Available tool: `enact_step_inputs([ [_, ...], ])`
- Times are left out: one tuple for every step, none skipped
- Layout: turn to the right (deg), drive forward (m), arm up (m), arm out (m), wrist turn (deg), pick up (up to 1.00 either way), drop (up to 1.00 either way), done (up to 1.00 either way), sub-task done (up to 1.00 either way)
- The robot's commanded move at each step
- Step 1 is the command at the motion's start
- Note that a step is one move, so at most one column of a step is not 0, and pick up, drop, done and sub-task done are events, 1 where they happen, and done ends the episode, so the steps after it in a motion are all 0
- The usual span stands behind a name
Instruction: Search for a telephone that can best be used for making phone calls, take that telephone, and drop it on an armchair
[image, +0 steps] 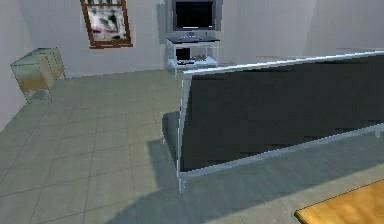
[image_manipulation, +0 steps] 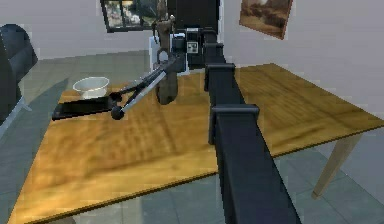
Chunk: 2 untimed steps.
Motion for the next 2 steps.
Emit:
enact_step_inputs([
  [0.0,0.00,0.00,0.00,-18.0,0.00,0.00,0.00,0.00],
  [0.0,0.00,0.00,-0.48,0.0,0.00,0.00,0.00,0.00],
])
